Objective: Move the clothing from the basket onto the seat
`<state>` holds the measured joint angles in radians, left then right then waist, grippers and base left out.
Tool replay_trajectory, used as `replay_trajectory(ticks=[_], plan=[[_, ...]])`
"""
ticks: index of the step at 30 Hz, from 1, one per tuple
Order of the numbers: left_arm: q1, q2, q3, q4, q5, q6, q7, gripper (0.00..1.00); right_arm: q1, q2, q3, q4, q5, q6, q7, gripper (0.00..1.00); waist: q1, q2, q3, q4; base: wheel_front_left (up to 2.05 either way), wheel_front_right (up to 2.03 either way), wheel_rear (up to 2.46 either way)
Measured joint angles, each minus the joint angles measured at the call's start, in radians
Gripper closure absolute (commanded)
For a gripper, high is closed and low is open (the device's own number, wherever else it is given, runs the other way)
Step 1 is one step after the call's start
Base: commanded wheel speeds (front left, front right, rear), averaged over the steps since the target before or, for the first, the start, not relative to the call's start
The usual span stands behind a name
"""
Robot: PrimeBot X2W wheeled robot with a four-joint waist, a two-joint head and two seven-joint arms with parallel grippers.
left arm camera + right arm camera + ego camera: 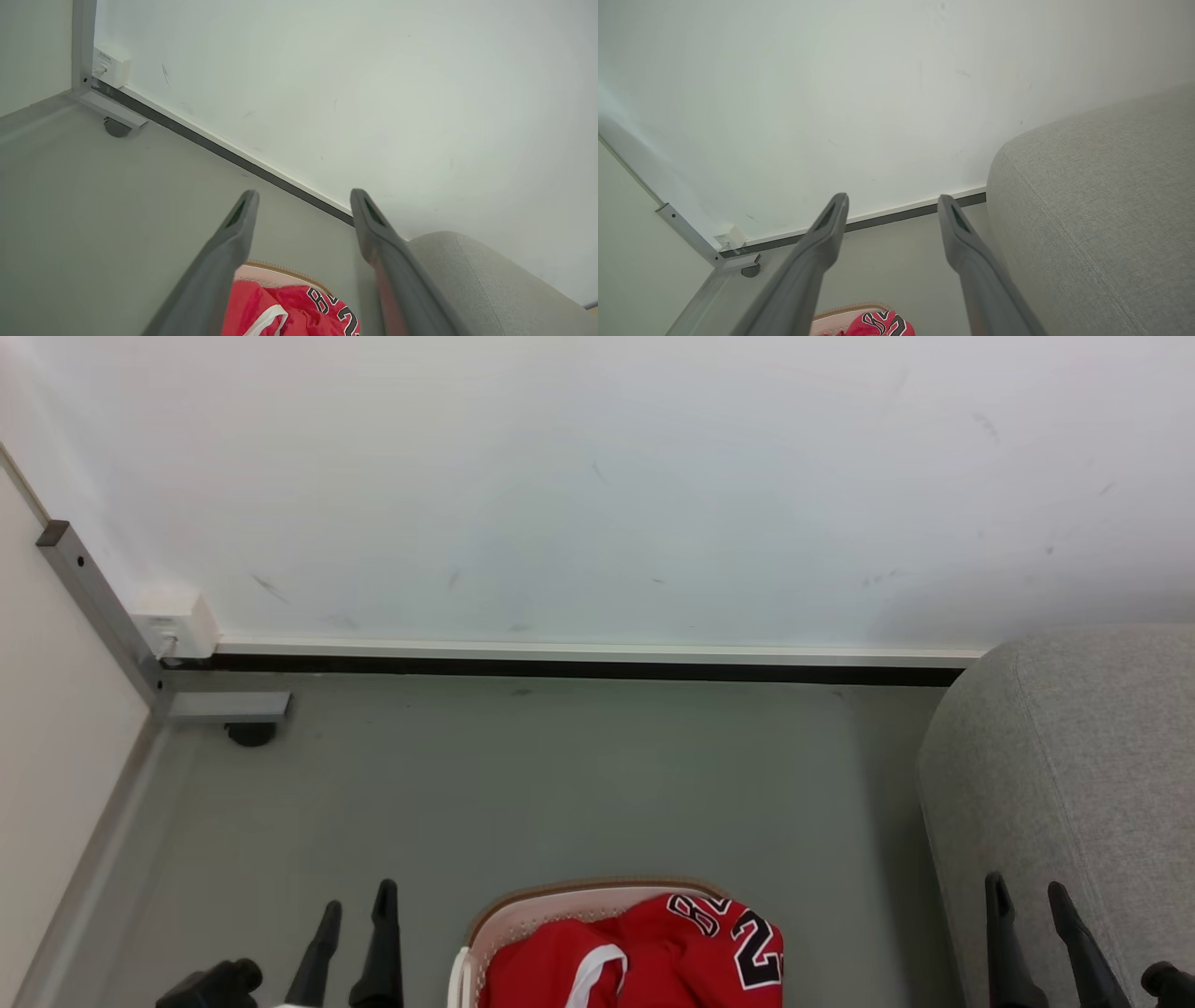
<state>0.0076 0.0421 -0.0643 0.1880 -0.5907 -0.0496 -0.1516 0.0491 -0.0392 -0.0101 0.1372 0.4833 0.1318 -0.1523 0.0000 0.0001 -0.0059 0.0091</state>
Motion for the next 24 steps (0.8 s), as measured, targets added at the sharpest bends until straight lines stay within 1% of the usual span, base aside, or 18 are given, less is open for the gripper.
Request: replay_trajectory(ticks=[12, 24], plan=[[0.008, 0.001, 0.012, 0.023, 0.144, -0.012, -0.028, 0.0, 0.005, -0.002, 0.003, 0.02, -0.134, 0.0, -0.028, 0.0, 0.0, 0.0, -0.006, 0.001, 0.0, 0.0, 0.0], [0.012, 0.002, 0.03, 0.058, 0.26, -0.021, -0.056, 0.0, 0.007, -0.003, 0.008, 0.03, -0.247, 0.0, -0.055, 0.0, 0.0, 0.0, -0.007, 0.001, 0.0, 0.0, 0.0]])
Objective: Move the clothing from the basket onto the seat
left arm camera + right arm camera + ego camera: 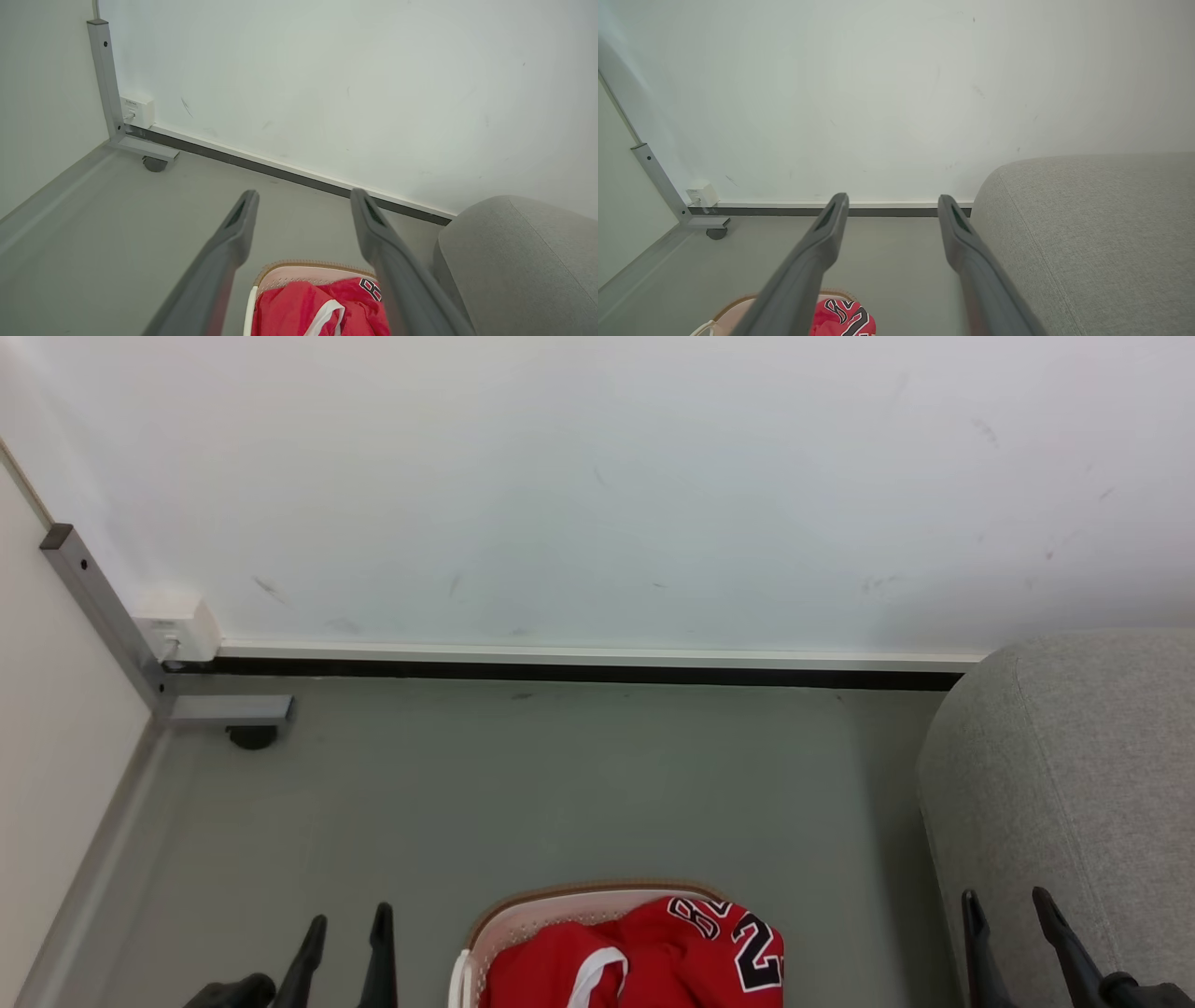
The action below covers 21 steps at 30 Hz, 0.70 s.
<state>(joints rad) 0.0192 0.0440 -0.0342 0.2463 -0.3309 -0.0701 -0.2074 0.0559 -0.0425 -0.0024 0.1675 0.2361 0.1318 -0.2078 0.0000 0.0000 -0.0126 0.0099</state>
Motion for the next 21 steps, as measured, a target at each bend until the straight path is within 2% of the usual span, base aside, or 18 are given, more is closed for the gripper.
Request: replay_trajectory(ticks=[15, 21], plan=[[0.005, 0.001, 0.002, 0.0, 0.125, -0.001, -0.032, 0.0, 0.008, -0.002, 0.005, 0.036, -0.11, 0.0, -0.031, 0.0, 0.0, 0.0, -0.002, 0.002, 0.0, 0.0, 0.0], [0.007, 0.001, 0.001, 0.003, 0.157, -0.004, -0.043, 0.0, 0.008, -0.003, 0.008, 0.043, -0.099, 0.0, -0.041, 0.0, 0.0, 0.0, -0.005, 0.003, 0.0, 0.0, 0.0]])
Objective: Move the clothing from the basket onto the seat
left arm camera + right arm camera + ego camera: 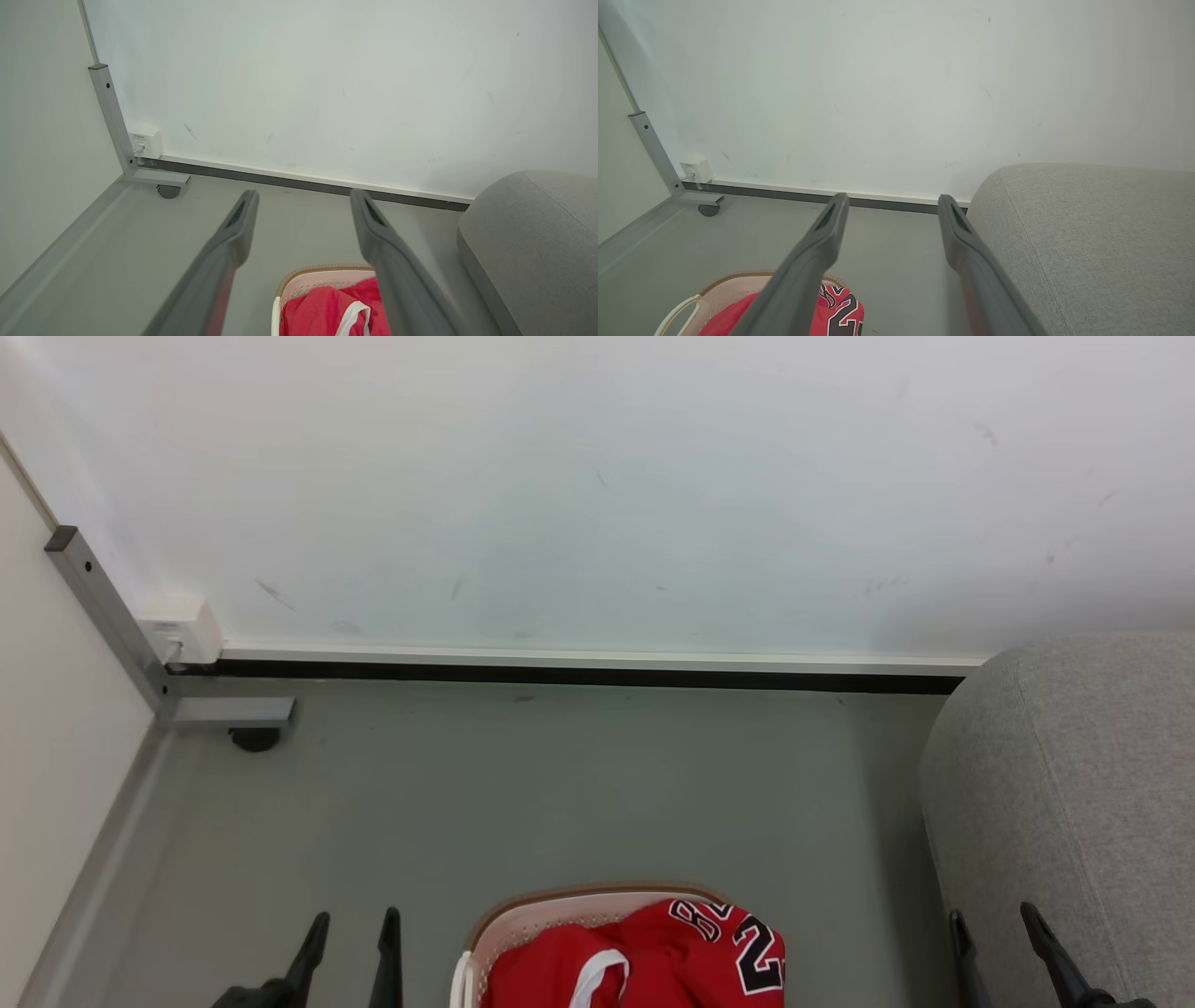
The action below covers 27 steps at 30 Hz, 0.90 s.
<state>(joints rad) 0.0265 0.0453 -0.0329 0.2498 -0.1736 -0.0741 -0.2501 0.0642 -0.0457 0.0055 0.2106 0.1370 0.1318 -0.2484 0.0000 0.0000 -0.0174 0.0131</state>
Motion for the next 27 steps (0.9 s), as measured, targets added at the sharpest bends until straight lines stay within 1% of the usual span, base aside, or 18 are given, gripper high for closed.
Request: replay_trajectory(ticks=[7, 20, 27], plan=[[0.005, 0.001, -0.001, 0.002, 0.042, -0.005, -0.014, 0.0, 0.002, -0.001, 0.012, 0.0, -0.011, 0.0, -0.014, 0.0, 0.0, 0.0, -0.003, 0.001, 0.0, 0.0, 0.0], [0.006, 0.001, -0.005, 0.007, 0.023, -0.009, -0.014, 0.0, 0.003, -0.001, 0.023, 0.0, 0.041, 0.0, -0.014, 0.0, 0.0, 0.0, 0.003, -0.007, 0.0, 0.0, 0.0], [0.006, 0.002, -0.002, 0.006, 0.019, -0.009, -0.014, 0.0, 0.002, -0.002, 0.034, 0.001, 0.046, 0.0, -0.015, 0.0, 0.0, 0.0, 0.011, -0.028, 0.0, 0.0, 0.0]])
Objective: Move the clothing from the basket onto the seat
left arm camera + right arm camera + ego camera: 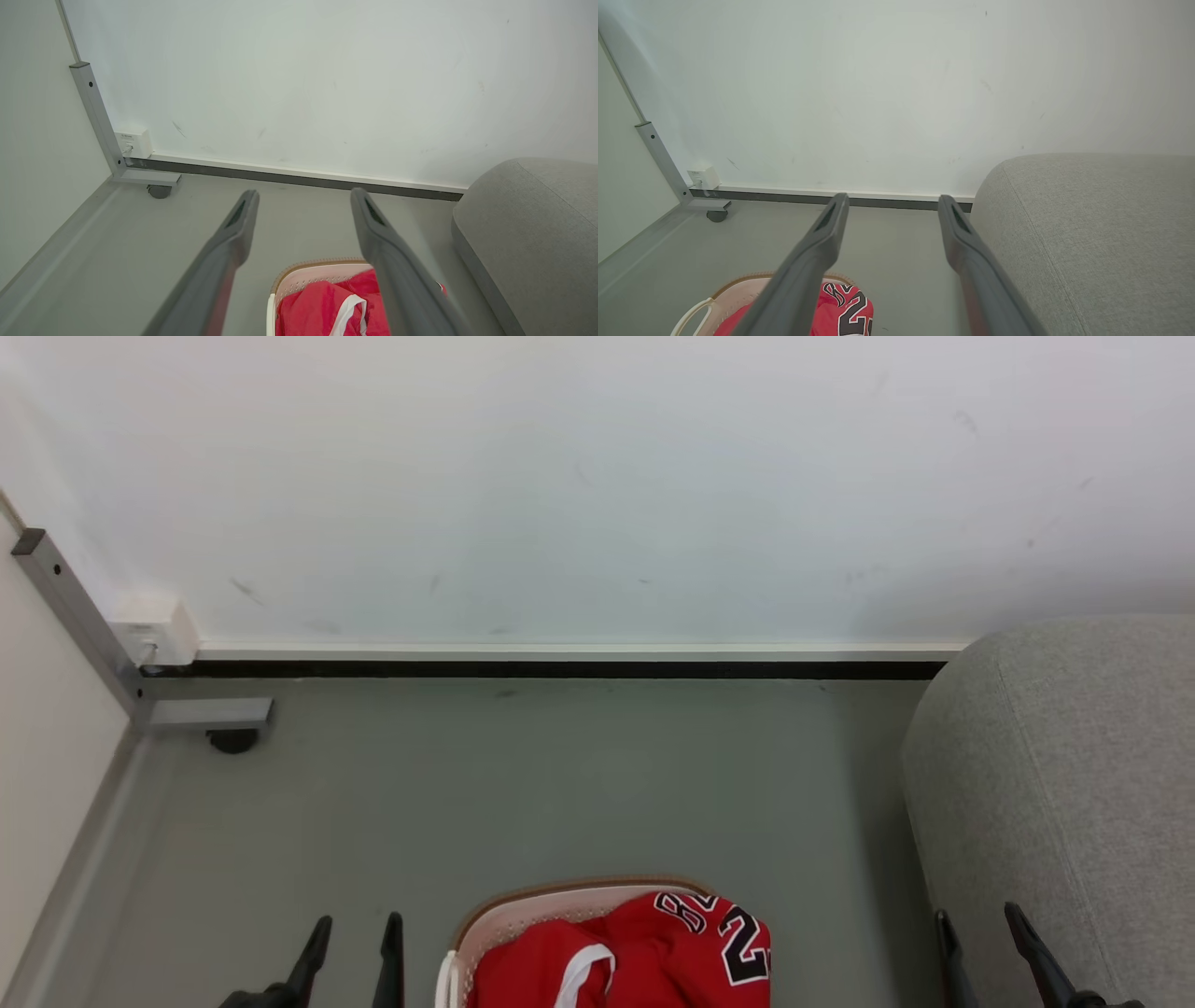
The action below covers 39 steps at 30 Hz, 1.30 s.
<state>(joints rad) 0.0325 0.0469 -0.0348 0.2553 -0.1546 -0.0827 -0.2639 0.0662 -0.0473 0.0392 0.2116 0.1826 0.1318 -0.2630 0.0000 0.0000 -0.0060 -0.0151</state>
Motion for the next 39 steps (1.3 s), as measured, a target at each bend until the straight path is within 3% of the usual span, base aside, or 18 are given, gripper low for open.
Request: replay_trajectory(ticks=[10, 16, 26, 39], plan=[[-0.095, 0.0, -0.044, 0.028, 0.02, -0.011, 0.0, 0.0, -0.049, 0.0, 0.019, -0.019, 0.014, 0.0, -0.002, 0.0, 0.0, 0.0, 0.063, -0.095, 0.0, 0.0, 0.0], [-0.237, 0.0, -0.131, 0.179, 0.085, -0.008, 0.027, 0.0, -0.094, -0.001, 0.034, -0.038, 0.043, 0.0, -0.002, 0.0, 0.0, 0.0001, 0.151, -0.163, 0.0, 0.0, 0.0], [-0.452, 0.03, -0.224, 0.429, 0.202, 0.013, 0.186, 0.0, -0.181, -0.002, 0.084, -0.08, 0.115, 0.0, -0.002, 0.0, 0.0002, 0.0, 0.337, -0.276, 0.0, 0.0, 0.0], [-0.609, 0.118, -0.24, 0.683, 0.261, 0.084, 0.313, 0.0, -0.248, -0.002, 0.134, -0.115, 0.175, 0.0, -0.002, 0.0, 0.0001, 0.0, 0.529, -0.385, 0.0, 0.0, 0.0]])
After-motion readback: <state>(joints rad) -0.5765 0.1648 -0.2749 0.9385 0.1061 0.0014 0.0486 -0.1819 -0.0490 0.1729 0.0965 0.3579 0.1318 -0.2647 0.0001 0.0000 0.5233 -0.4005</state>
